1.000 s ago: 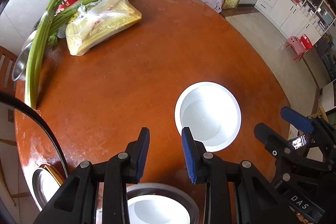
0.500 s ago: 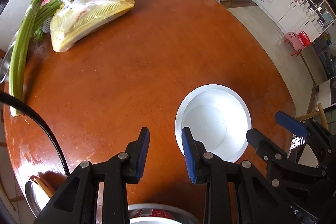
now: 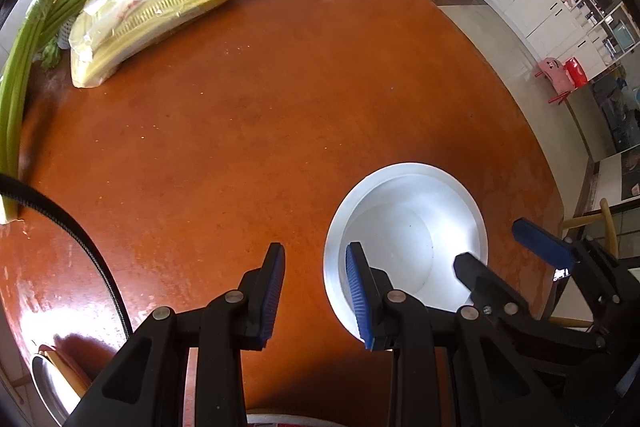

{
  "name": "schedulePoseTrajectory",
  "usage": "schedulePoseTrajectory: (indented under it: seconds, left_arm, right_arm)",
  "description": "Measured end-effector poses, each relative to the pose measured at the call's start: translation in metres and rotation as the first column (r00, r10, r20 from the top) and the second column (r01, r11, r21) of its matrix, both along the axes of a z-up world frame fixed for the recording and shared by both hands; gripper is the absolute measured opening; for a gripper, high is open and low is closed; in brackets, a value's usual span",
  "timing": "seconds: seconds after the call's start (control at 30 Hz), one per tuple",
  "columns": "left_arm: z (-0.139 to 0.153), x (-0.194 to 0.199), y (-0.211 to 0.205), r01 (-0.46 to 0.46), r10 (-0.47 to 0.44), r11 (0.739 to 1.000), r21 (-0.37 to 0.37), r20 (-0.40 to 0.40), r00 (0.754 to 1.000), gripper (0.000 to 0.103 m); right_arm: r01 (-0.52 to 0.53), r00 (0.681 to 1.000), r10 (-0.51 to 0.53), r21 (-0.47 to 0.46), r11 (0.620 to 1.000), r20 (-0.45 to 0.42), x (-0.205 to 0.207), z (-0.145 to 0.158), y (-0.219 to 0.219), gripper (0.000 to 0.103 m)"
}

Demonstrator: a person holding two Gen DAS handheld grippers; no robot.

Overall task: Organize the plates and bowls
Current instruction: 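Grasp the rim of the small red-printed bowl with the left gripper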

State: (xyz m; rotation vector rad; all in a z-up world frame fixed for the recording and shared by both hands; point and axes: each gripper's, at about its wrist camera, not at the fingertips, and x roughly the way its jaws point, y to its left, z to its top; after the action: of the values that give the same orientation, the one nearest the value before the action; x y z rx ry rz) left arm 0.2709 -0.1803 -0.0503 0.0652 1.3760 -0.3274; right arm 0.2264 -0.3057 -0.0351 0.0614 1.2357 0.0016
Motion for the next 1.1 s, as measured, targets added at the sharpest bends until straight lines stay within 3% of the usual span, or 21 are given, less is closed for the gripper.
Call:
schedulePoseTrajectory:
  seconds: [0.2, 0.3, 0.37, 0.5, 1.1]
  left_arm:
    - [-0.006, 0.006, -0.001, 0.000, -0.001, 0.999, -0.037, -0.026, 1.000, 0.032]
    - [-0.010, 0.009, -0.001, -0.004, 0.001, 0.998, -0.068, -0.046, 0.999, 0.031]
    - [-0.013, 0.010, -0.001, -0.004, 0.000, 0.996, -0.085, -0.054, 0.999, 0.025]
    - [-0.014, 0.011, -0.001, 0.003, -0.009, 0.994, -0.109, -0.062, 0.998, 0.022]
    - [0.018, -0.005, 0.015, -0.008, 0.010, 0.997, -0.078, 0.023, 1.000, 0.022]
  right_arm:
    - [-0.018, 0.999, 0.019, 0.024, 1.000, -0.038, 0.003, -0.010, 0.005, 0.066]
    - [-0.036, 0.998, 0.038, 0.042, 0.998, -0.049, 0.003, -0.013, 0.009, 0.061]
    - [-0.051, 0.998, 0.054, 0.051, 0.997, -0.045, 0.004, -0.013, 0.013, 0.058]
    - [-0.083, 0.996, 0.085, 0.062, 0.995, -0.032, 0.002, -0.010, 0.020, 0.055]
    - [-0.143, 0.989, 0.143, 0.028, 0.989, 0.030, -0.007, 0.017, 0.040, 0.055]
